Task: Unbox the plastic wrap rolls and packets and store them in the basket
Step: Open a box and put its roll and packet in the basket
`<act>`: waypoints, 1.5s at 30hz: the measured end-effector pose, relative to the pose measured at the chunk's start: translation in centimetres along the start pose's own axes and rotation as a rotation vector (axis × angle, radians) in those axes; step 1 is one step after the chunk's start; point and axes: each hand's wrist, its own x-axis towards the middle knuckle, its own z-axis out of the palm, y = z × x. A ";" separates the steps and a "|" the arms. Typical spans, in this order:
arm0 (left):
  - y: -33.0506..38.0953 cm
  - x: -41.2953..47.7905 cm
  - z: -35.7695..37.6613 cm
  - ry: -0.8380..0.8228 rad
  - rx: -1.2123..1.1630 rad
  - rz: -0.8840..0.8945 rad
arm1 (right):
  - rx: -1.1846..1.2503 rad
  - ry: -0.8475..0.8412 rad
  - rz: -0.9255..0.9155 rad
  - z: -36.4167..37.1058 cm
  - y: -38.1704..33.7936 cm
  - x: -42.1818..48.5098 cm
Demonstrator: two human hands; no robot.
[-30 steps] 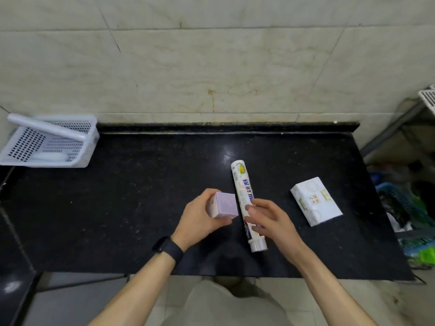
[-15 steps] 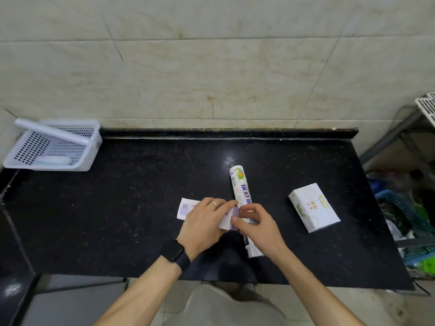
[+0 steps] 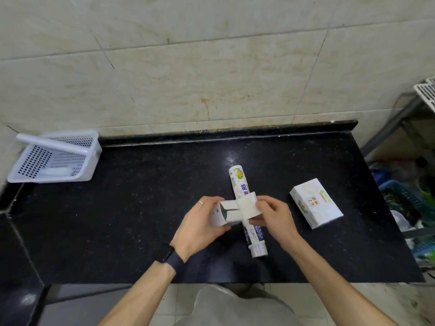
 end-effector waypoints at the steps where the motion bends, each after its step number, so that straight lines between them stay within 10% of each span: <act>1: 0.0 0.0 -0.2 0.021 -0.032 -0.013 | 0.020 0.007 -0.013 -0.3 -0.1 0.2; 16: 3.2 0.9 0.1 0.168 -0.361 -0.059 | -0.047 -0.107 0.031 1.2 -0.3 1.3; 28: 1.2 1.3 -0.5 0.142 0.068 0.058 | 0.187 -0.276 0.383 -0.1 -2.0 -0.1; 45: 2.2 1.1 -1.0 0.144 0.091 0.094 | 0.301 -0.192 0.217 1.7 -2.9 0.7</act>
